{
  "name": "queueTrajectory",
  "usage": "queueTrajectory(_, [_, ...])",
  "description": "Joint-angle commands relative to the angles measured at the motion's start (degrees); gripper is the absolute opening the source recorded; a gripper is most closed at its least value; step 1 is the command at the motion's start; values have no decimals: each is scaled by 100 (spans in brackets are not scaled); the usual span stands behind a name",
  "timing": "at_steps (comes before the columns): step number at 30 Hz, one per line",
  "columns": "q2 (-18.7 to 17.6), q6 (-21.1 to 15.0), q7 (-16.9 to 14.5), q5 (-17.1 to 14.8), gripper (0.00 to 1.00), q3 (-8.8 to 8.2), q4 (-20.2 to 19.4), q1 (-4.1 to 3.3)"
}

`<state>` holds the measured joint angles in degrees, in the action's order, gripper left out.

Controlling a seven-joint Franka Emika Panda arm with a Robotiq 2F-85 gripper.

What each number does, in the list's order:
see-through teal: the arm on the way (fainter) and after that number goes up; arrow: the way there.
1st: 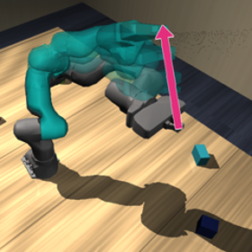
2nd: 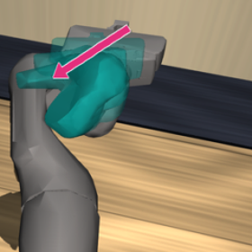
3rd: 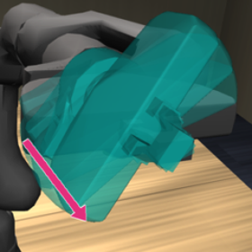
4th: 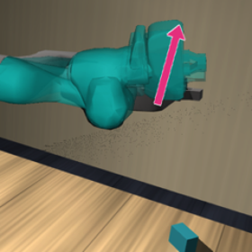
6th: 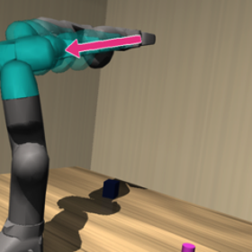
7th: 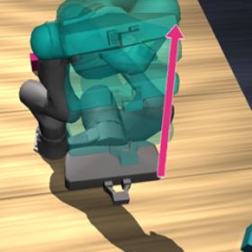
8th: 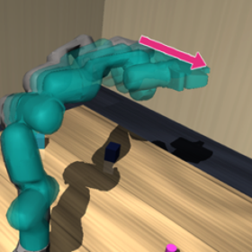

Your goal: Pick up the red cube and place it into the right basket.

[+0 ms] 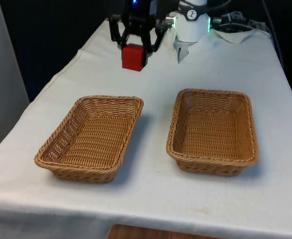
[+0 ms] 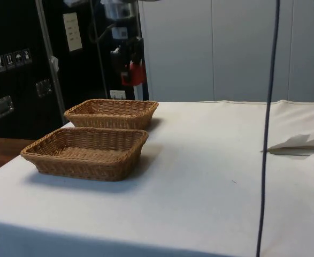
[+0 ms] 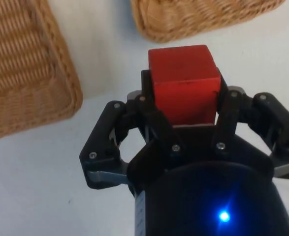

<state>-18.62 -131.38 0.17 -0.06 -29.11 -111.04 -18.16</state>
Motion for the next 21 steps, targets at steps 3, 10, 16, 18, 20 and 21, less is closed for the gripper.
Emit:
queueTrajectory(3, [-160, -11, -80, -109, 3, -29, 126, 11])
queueTrajectory(10, [-751, -23, -464, -590, 3, -109, 613, 143])
queueTrajectory(16, [-1140, -17, -682, -871, 3, -189, 957, 212])
queueTrajectory(18, [-1266, -17, -745, -963, 3, -218, 1071, 229])
queueTrajectory(20, [-1387, -34, -785, -1026, 3, -315, 1152, 183])
queueTrajectory(21, [-1455, -40, -865, -1112, 3, -258, 1220, 258])
